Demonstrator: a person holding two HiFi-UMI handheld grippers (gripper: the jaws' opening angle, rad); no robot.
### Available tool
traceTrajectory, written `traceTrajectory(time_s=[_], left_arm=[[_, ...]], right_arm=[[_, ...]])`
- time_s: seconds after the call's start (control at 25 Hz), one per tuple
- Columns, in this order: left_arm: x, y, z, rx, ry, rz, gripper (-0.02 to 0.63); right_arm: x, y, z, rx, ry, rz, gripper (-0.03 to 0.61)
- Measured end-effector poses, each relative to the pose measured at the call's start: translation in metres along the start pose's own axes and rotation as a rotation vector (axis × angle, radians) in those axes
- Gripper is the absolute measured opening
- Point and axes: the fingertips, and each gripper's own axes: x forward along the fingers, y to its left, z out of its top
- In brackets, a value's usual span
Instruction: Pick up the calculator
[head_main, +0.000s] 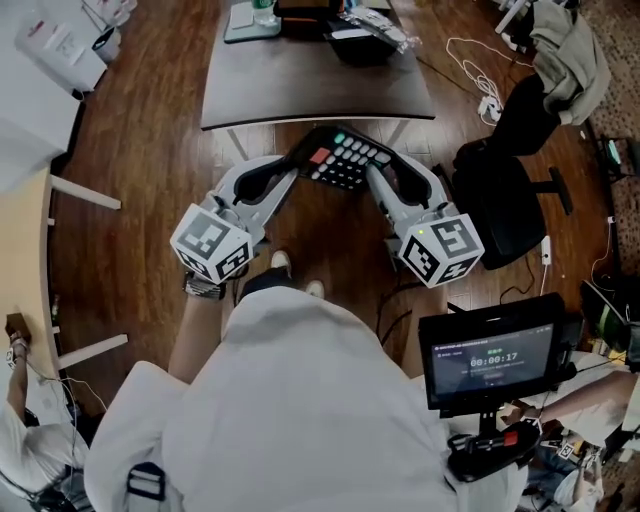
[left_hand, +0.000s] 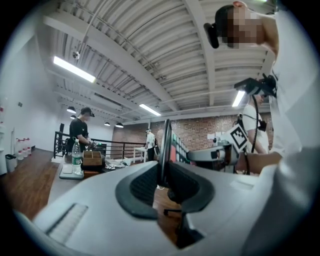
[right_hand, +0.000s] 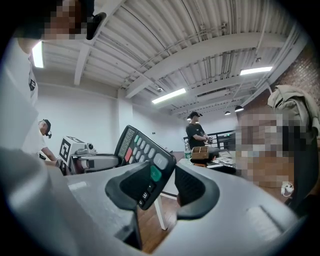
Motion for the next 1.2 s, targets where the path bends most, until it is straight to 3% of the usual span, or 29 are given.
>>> traceTrajectory(time_s=[0.4, 1.2], left_arm=[[-0.014, 0.015, 0.021, 0.029, -0.006, -0.022, 0.064], [-0.010, 0.025, 0.022, 0.034, -0.008, -0.062, 0.063]], right_arm=[[0.012, 0.017, 0.019, 0.009, -0.003, -0.027, 0.153], [0.019, 0.017, 0.028, -0.019, -0.003, -0.056, 0.150]])
